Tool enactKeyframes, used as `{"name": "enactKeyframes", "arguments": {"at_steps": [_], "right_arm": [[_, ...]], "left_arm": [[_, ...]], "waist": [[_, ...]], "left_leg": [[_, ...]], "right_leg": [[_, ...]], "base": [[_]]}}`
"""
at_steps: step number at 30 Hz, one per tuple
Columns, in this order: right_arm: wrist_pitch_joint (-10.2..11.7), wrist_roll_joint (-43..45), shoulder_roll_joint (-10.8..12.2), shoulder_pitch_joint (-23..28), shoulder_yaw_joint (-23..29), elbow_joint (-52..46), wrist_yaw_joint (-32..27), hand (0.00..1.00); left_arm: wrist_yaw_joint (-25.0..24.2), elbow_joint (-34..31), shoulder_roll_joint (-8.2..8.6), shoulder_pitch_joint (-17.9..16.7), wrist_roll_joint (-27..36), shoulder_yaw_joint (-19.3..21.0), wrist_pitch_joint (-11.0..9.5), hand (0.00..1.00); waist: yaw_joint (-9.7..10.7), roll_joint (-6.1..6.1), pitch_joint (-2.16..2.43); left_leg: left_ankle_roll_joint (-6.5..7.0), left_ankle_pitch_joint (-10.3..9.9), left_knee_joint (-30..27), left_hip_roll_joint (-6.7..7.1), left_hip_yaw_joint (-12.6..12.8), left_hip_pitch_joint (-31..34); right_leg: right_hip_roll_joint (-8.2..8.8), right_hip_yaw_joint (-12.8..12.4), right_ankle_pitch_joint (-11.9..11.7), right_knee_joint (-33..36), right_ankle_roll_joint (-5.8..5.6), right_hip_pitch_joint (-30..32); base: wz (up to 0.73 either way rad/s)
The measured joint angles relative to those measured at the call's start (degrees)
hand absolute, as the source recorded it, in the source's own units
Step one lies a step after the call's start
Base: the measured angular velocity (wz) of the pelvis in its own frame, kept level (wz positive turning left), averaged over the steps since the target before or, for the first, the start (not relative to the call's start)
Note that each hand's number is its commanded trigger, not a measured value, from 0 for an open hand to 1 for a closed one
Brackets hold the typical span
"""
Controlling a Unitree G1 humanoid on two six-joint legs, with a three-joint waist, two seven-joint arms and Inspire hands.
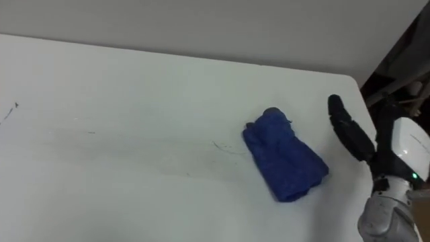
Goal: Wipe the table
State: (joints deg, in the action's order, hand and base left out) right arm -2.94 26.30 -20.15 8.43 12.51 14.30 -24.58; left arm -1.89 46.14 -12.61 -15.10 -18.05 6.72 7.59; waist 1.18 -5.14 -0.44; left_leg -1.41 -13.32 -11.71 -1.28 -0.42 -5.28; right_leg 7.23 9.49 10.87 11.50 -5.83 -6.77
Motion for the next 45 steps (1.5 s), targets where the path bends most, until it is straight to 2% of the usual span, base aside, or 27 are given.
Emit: {"name": "enactKeyframes", "arguments": {"at_steps": [4, 5, 8, 11, 16, 19, 22, 25, 30, 33, 35, 37, 39, 40, 43, 45], "right_arm": [[-0.2, -4.1, 0.0, 0.5, 4.9, 3.7, -1.8, 0.00], [-0.2, -4.4, 0.0, 0.8, 6.9, 4.5, -2.7, 0.00], [-0.2, -8.7, -0.3, 0.8, 11.1, 7.2, -6.0, 0.00], [-0.2, -15.4, -0.6, 1.3, 12.7, 11.0, -8.6, 0.00], [-1.0, -23.6, -0.6, 4.2, 16.2, 21.3, -9.0, 0.00], [-1.8, -29.9, -0.6, 5.7, 16.9, 27.2, -9.0, 0.00], [-2.2, -36.6, -0.6, 6.4, 17.5, 34.5, -8.8, 0.00], [-2.4, -40.7, -0.6, 6.9, 18.3, 41.3, -8.4, 0.00], [-4.5, -46.2, -0.4, 7.7, 18.6, 50.3, -6.8, 0.00], [-6.2, -47.0, 0.8, 8.1, 18.5, 54.0, -4.4, 0.00], [-7.5, -46.7, 2.3, 8.3, 18.0, 57.1, -1.6, 0.00], [-9.0, -46.1, 3.8, 8.8, 15.3, 57.9, 0.2, 0.00], [-10.1, -44.4, 4.9, 9.1, 11.5, 58.3, 2.1, 0.00], [-11.0, -42.3, 5.4, 9.1, 8.1, 57.9, 3.3, 0.00], [-11.6, -36.6, 6.1, 8.4, 1.5, 56.8, 4.9, 0.00], [-11.6, -31.9, 6.3, 6.8, -2.6, 55.2, 6.0, 0.00]], "left_arm": [[-0.1, 0.0, 0.01, -0.3, -0.2, 0.8, 0.0, 0.00], [-0.2, 0.0, 0.02, -0.7, -0.4, 1.9, 0.0, 0.00], [-0.2, 0.0, -0.08, -1.5, -0.4, 5.0, 0.4, 0.00], [0.0, 0.0, -0.14, -2.3, -0.4, 6.0, 0.7, 0.00], [0.0, 0.0, -0.03, -2.8, -1.7, 7.0, 1.4, 0.00], [0.0, 0.0, -0.08, -2.6, -1.6, 7.9, 2.0, 0.00], [0.0, -0.1, -0.09, -2.9, -1.5, 8.0, 2.2, 0.00], [0.0, -0.8, -0.29, -3.2, -1.9, 8.0, 3.1, 0.00], [0.0, -0.8, -0.26, -3.3, -2.3, 7.9, 4.4, 0.00], [0.0, -0.6, -0.18, -3.2, -2.3, 7.9, 5.4, 0.00], [0.0, -0.6, 0.19, -3.2, -2.3, 7.6, 6.1, 0.00], [0.0, -0.5, 0.50, -3.2, -2.3, 6.9, 6.3, 0.00], [0.0, -0.1, 0.64, -3.1, -2.3, 5.0, 6.3, 0.00], [0.0, 0.5, 0.62, -3.0, -2.3, 3.5, 6.4, 0.00], [0.2, 2.9, 1.02, -2.0, -2.4, 0.8, 6.3, 0.00], [0.2, 4.8, 1.30, -1.6, -2.5, -1.2, 6.4, 0.00]], "waist": [[0.7, 0.20, 0.46], [1.4, 0.44, 0.73], [2.1, 1.18, 1.00], [3.2, 1.45, 0.80], [3.5, 1.35, 0.72], [3.5, 0.98, 0.67], [4.5, 0.75, 0.59], [5.2, 0.72, 0.53], [5.3, 1.58, 0.72], [5.3, 2.27, 0.75], [5.7, 2.59, 0.74], [5.3, 3.14, 0.75], [4.6, 3.74, 0.75], [4.4, 4.03, 0.64], [2.8, 4.54, 0.61], [2.6, 4.70, 0.58]], "left_leg": [[0.00, 0.0, -0.7, -0.01, 0.0, 0.0], [-0.01, 0.0, -0.8, -0.02, 0.0, 0.1], [-0.01, 0.0, -0.6, -0.05, 0.0, 0.1], [-0.01, 0.0, -0.4, -0.08, 0.1, -0.4], [-0.06, 0.0, -0.2, -0.09, 0.1, -0.7], [-0.19, 0.1, -0.1, -0.13, 0.2, -0.7], [-0.19, 0.1, -0.2, -0.05, 0.2, -0.6], [-0.23, 0.0, -0.6, -0.12, 0.0, 0.2], [-0.36, -0.2, -1.0, -0.34, 0.4, 1.1], [-0.34, -0.4, -1.1, -0.38, 0.3, 0.6], [-0.34, -0.6, -1.0, -0.41, 0.0, -0.1], [-0.49, -1.1, -1.2, -0.70, 0.0, -0.5], [-0.47, -1.9, -2.1, -0.92, 0.1, -0.6], [-0.47, -2.0, -2.1, -0.97, 0.0, -0.9], [-0.47, -2.0, -2.0, -1.09, 0.1, -1.4], [-0.48, -2.0, -2.0, -1.11, 0.1, -1.4]], "right_leg": [[-0.02, 0.0, 0.0, 0.0, 0.02, -0.1], [-0.02, 0.0, 0.0, 0.0, 0.02, -0.1], [-0.02, 0.0, 0.0, 0.0, 0.02, -0.1], [-0.03, -0.1, 0.0, 0.1, 0.02, -0.6], [-0.04, -0.3, 0.0, 0.1, 0.03, -0.8], [-0.37, -1.8, 0.2, 0.0, 0.31, -0.7], [-0.85, -4.0, 0.2, -1.0, 0.37, -1.3], [-1.23, -4.9, 0.3, -1.8, 0.60, -0.9], [-1.53, -5.6, 0.4, -1.7, 0.83, -0.3], [-1.57, -5.5, 0.4, -1.6, 0.83, -0.8], [-1.57, -4.6, 0.4, -1.6, 0.84, -1.6], [-1.77, -4.4, 0.4, -1.6, 0.84, -2.2], [-2.02, -4.3, 0.3, -1.6, 0.92, -2.3], [-2.10, -4.3, 0.2, -1.4, 1.06, -2.2], [-2.43, -4.8, 0.1, -0.9, 1.21, -1.9], [-2.45, -4.8, 0.1, -0.8, 1.34, -1.8]], "base": [[-0.01], [0.03], [0.01], [0.00], [0.00], [-0.04], [0.03], [0.05], [-0.01], [0.01], [0.06], [-0.05], [-0.19], [-0.20], [-0.18], [-0.06]]}}
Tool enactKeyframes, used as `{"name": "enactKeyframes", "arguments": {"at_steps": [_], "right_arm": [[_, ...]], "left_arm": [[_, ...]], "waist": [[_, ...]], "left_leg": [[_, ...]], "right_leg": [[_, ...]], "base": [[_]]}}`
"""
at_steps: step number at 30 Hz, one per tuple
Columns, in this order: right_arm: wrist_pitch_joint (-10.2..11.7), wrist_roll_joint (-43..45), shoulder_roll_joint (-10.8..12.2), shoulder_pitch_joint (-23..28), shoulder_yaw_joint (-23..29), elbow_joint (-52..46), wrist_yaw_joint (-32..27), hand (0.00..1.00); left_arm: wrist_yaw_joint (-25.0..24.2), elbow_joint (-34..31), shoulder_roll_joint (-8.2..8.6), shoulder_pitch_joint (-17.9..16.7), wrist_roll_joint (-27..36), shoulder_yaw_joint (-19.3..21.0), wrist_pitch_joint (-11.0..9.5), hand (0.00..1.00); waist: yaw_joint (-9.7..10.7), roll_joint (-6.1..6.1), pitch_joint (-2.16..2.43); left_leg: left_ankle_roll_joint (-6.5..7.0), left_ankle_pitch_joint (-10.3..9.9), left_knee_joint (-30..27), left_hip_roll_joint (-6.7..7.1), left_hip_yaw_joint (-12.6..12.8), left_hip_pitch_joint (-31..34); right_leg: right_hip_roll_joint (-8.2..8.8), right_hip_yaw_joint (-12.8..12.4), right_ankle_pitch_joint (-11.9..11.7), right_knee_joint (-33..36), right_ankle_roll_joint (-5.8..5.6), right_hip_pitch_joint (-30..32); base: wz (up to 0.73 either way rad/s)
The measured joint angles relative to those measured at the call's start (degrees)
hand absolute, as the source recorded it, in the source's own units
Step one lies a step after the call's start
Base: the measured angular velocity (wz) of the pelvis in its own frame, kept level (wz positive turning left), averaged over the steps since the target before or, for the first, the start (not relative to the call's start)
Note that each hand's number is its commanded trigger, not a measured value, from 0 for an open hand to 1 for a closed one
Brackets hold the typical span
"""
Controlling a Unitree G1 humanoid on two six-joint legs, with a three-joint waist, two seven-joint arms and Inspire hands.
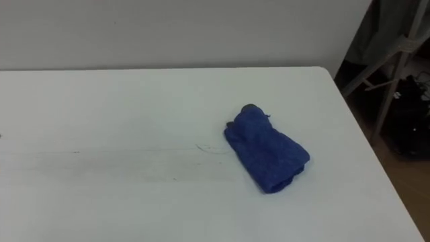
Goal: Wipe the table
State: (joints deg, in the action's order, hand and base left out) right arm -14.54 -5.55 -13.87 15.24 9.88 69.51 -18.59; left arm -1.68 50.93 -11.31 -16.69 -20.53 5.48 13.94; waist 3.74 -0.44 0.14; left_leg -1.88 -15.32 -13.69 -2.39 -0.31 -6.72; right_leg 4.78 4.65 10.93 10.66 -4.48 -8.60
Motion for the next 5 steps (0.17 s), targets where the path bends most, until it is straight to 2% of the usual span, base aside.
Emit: {"name": "enactKeyframes", "arguments": {"at_steps": [5], "right_arm": [[0.1, 9.2, 0.4, -1.5, -7.0, -3.1, 1.4, 0.00]], "left_arm": [[1.4, 0.1, 0.75, -0.1, 0.0, -2.7, 0.0, 0.00]], "waist": [[-2.2, 0.76, -0.13]], "left_leg": [[0.01, 0.0, 0.1, 0.00, -0.1, 0.0]], "right_leg": [[-0.01, 0.1, 0.0, -0.1, 0.00, -0.1]], "base": [[0.00]]}}
